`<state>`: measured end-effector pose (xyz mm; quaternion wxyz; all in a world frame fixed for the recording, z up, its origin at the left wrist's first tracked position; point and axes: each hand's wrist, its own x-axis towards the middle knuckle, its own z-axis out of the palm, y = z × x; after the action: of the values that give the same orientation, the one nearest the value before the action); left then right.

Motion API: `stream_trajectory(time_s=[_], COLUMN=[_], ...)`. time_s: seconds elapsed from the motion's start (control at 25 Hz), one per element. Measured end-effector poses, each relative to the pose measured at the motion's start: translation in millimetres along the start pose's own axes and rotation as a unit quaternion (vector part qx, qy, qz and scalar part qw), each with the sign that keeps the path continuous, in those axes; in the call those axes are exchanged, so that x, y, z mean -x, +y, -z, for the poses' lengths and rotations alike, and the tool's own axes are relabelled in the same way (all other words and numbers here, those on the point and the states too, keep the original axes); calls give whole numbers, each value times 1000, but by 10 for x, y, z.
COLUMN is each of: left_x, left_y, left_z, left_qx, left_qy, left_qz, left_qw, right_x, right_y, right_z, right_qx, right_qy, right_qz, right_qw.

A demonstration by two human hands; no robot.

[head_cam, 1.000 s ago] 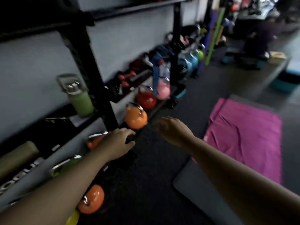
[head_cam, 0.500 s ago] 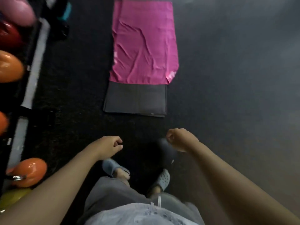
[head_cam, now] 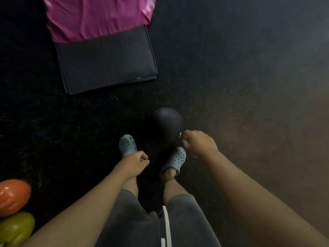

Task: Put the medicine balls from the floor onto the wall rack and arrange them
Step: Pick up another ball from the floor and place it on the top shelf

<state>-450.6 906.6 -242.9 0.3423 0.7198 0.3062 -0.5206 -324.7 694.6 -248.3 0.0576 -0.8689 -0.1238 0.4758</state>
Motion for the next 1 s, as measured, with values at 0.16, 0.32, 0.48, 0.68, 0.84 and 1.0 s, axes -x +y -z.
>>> stream_trajectory(time_s=[0.16,0.32,0.48,0.68,0.84,1.0], left_x=[-1295,-2508,-3505,-4167,-4472,-4526], left_y=[-19,-64,-186,-285,-218,-209], left_z=[-354,-549,-635,-579,-578,-548], left_qx=[-48,-133,-104,454,584,613], left_qy=[-12,4,40,37,-47,-70], left_qz=[-2,-18,63,137,53,26], left_qw=[999,991,992,879,809,787], right_x=[-904,-1857,-2646,-3278,-3475,-3470], right_y=[434,758,1020,1150,1165,1142], right_z=[-648,-1243,-1792,-2109,-2238,-2205], right_qx=[-12,-29,-84,-618,-759,-781], right_qy=[12,34,64,-7,-44,-41], right_qz=[-48,-94,-201,-334,-266,-246], right_qw=[999,995,974,712,593,572])
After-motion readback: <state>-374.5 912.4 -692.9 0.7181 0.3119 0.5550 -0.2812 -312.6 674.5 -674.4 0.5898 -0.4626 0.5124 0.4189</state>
